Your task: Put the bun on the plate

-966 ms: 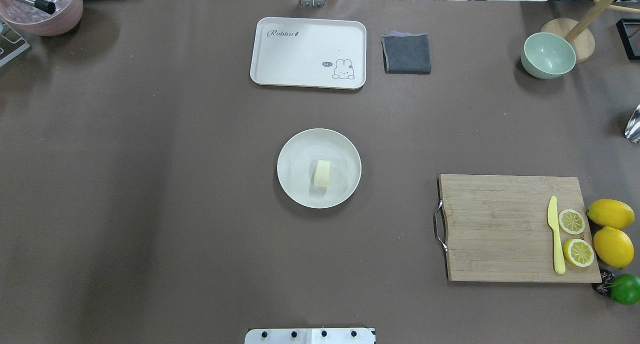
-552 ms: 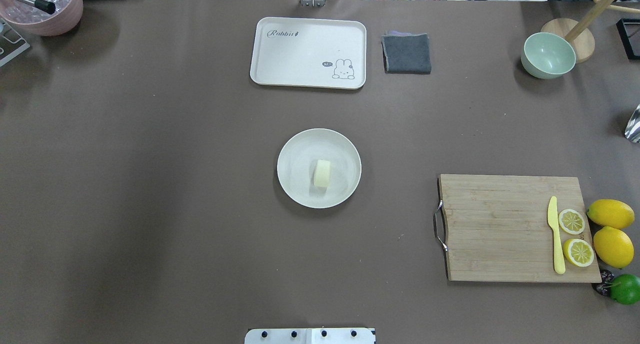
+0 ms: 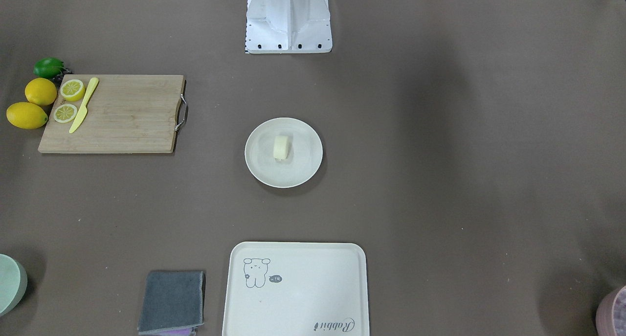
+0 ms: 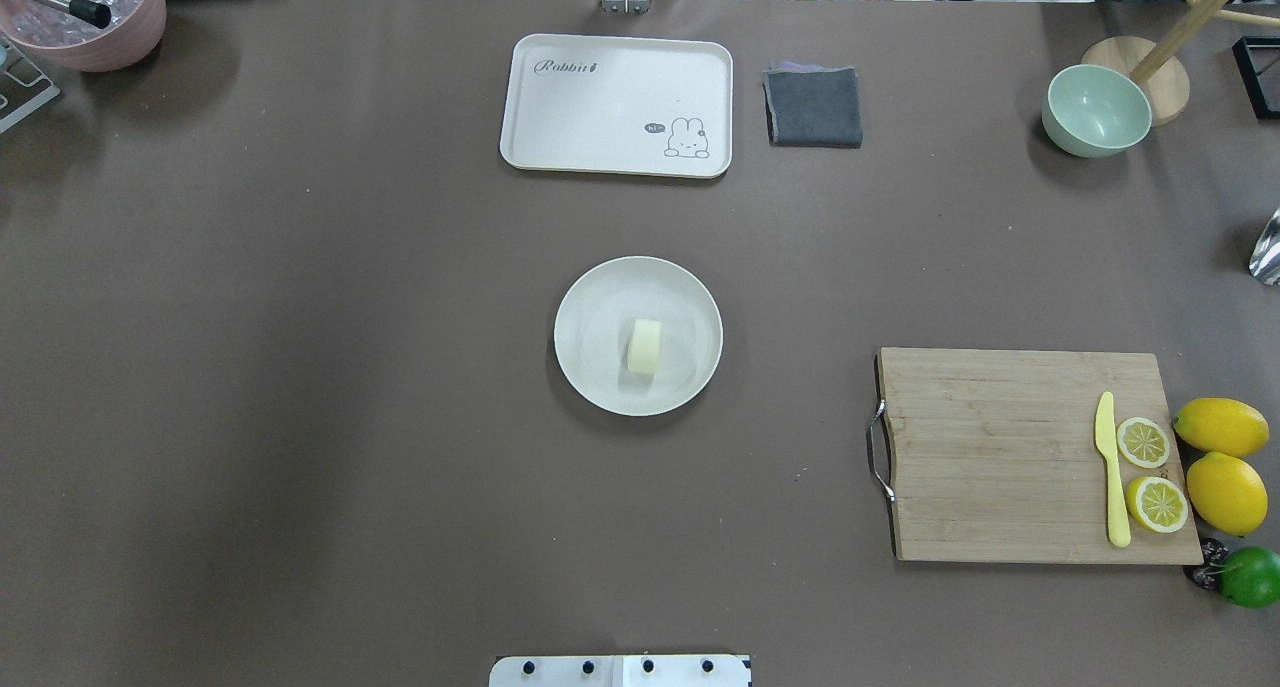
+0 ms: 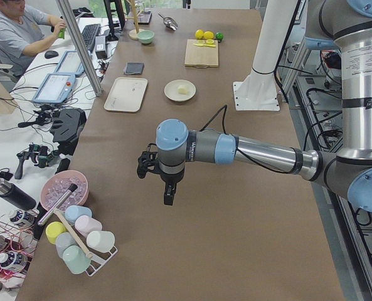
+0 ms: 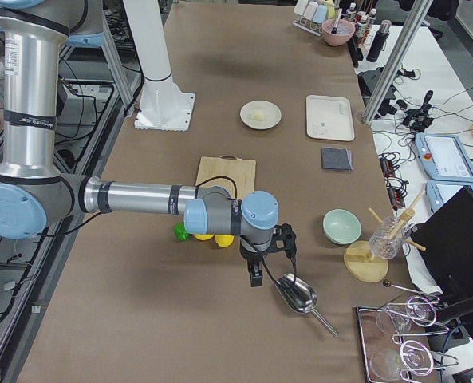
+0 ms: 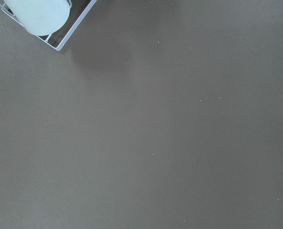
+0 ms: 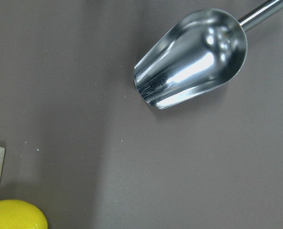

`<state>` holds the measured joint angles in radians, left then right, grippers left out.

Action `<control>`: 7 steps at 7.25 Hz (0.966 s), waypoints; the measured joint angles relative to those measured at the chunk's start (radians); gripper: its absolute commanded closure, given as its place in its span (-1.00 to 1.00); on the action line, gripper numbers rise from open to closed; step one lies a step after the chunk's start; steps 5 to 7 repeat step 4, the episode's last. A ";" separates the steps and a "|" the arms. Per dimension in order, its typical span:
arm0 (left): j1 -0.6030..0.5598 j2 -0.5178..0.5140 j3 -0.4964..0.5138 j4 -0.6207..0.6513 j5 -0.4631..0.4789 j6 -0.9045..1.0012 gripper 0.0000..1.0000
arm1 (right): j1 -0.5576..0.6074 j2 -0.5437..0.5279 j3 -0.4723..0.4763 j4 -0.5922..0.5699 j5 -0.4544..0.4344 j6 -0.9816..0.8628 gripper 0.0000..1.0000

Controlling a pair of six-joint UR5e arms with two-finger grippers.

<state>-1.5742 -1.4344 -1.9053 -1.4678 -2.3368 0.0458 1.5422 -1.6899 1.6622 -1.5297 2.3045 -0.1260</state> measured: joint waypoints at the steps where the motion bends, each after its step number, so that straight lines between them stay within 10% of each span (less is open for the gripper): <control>1: 0.001 0.006 0.006 -0.002 0.007 0.041 -0.95 | 0.000 0.003 -0.013 0.001 0.000 0.000 -0.99; 7: 0.004 0.018 0.030 -0.014 0.010 0.090 -0.95 | 0.000 0.015 -0.020 0.002 0.008 0.001 -0.99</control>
